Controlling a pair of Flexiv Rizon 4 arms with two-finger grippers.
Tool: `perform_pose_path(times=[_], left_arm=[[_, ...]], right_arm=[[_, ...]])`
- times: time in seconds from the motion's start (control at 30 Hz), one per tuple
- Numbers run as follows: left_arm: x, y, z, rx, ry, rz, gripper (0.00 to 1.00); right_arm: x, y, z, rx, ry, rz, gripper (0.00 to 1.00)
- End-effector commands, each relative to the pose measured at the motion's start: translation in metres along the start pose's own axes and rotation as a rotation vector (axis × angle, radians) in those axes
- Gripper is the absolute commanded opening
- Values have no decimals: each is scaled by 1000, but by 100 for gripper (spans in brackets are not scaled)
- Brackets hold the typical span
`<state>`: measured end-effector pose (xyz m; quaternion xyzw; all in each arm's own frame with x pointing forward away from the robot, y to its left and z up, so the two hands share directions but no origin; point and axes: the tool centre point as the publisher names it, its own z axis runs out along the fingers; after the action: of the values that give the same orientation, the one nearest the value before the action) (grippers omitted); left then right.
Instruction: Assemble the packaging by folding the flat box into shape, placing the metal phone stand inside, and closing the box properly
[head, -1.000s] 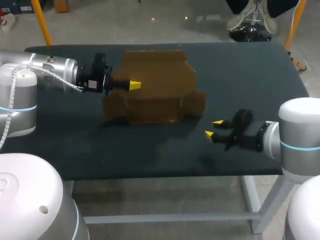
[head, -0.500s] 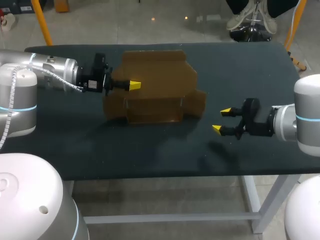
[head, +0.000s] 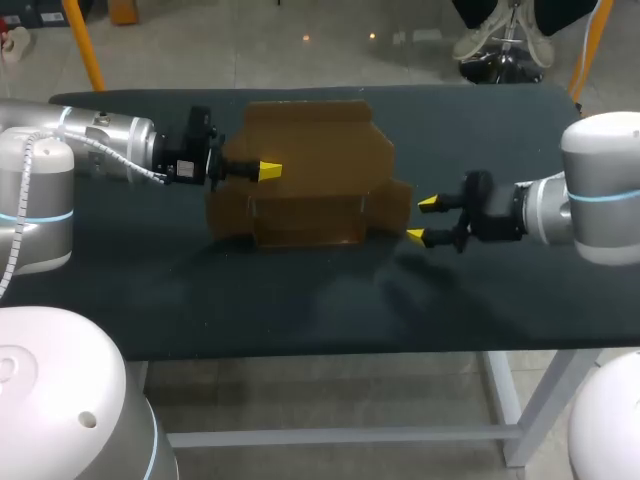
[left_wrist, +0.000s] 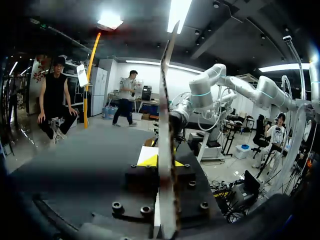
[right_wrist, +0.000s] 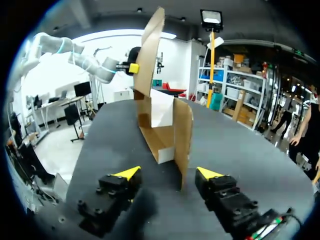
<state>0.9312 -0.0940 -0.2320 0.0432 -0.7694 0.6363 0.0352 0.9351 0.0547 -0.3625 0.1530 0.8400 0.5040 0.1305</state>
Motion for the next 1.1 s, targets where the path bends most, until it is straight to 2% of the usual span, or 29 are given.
perform_pose_path(times=[0.03, 0.17, 0.23, 0.27, 0.3, 0.6, 0.63, 0.73, 0.77, 1.1], left_arm=[[-1, 3, 0, 0, 3, 0, 0], [-1, 3, 0, 0, 3, 0, 0], [-1, 3, 0, 0, 3, 0, 0], [-1, 3, 0, 0, 3, 0, 0], [-1, 3, 0, 0, 3, 0, 0], [-1, 3, 0, 0, 3, 0, 0], [-1, 3, 0, 0, 3, 0, 0], [-1, 3, 0, 0, 3, 0, 0], [-1, 3, 0, 0, 3, 0, 0], [-1, 3, 0, 0, 3, 0, 0]], right_arm=[[-12, -1, 20, -5, 49, 3, 74], [-16, 0, 27, -16, 59, 5, 69], [-17, 2, 30, -21, 60, 5, 62], [-18, 2, 31, -23, 60, 5, 53], [-18, 3, 32, -25, 60, 5, 49], [-19, 6, 41, -31, 54, 8, 38], [-19, 6, 42, -34, 53, 10, 28], [-17, 6, 44, -40, 49, 15, 13], [-15, 6, 45, -40, 48, 16, 0], [-6, 9, 50, -36, 12, 37, 0]])
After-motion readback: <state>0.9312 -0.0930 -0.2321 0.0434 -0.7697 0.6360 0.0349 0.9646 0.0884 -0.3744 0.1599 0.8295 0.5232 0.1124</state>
